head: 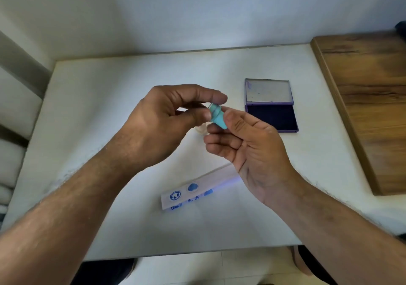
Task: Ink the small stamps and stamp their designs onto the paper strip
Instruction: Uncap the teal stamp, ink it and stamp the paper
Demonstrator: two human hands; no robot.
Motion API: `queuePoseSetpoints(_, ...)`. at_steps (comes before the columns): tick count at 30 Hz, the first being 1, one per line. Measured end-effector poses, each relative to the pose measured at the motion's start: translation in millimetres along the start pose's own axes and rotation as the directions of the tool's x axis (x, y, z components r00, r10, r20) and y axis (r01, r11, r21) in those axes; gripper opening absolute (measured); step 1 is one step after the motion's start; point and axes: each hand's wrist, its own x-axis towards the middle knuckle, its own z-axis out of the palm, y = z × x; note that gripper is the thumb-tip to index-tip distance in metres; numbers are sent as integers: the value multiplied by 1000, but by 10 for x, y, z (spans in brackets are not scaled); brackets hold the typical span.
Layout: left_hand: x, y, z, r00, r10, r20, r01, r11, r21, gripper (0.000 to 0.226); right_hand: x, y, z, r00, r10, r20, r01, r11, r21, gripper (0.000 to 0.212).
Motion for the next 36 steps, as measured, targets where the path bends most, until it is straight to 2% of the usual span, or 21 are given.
queuePoseSetpoints(5, 8, -12, -36, 1000, -29, 3, 29, 998, -51, 41, 13, 9, 9, 995, 86, -56, -81, 993, 87, 32)
queuePoseSetpoints(9, 4, -25, -20, 998, -40, -52, 37, 997, -66, 39, 22, 17, -6, 992, 116, -43, -110, 986, 122, 31)
queuePoseSetpoints(13, -4, -18, -25, 991, -70, -110, 63, 996, -64, 35, 27, 4, -20, 995, 98, 5, -97, 984, 149, 35)
queuePoseSetpoints(17, 6, -7, -45, 989, -102, -103, 93, 992, -86, 32, 34, 5, -28, 995, 90, 30, -94, 983, 161, 34)
queuePoseSetpoints(23, 11, 8, -61, 988, -117, -99, 108, 990, -93, 34, 48, 16, -11, 999, 49, -13, -47, 991, 128, 37)
queuePoseSetpoints(27, 25, -2, -150, 971, -195, -141, 184, 979, -86, 33, 51, 9, -22, 998, 30, -63, -20, 989, 149, 36)
queuePoseSetpoints(29, 32, -33, -202, 953, -242, -184, 242, 970, -19, 27, 56, 4, -39, 995, 25, -96, -9, 986, 168, 39)
queuePoseSetpoints(33, 10, -157, -230, 916, -278, -290, 364, 879, 309, 20, 63, 4, -55, 992, 24, -122, -2, 983, 182, 38)
queuePoseSetpoints(36, -31, -241, -205, 928, -267, -258, 359, 825, 437, 22, 62, 10, -57, 994, 32, -106, -12, 983, 185, 37)
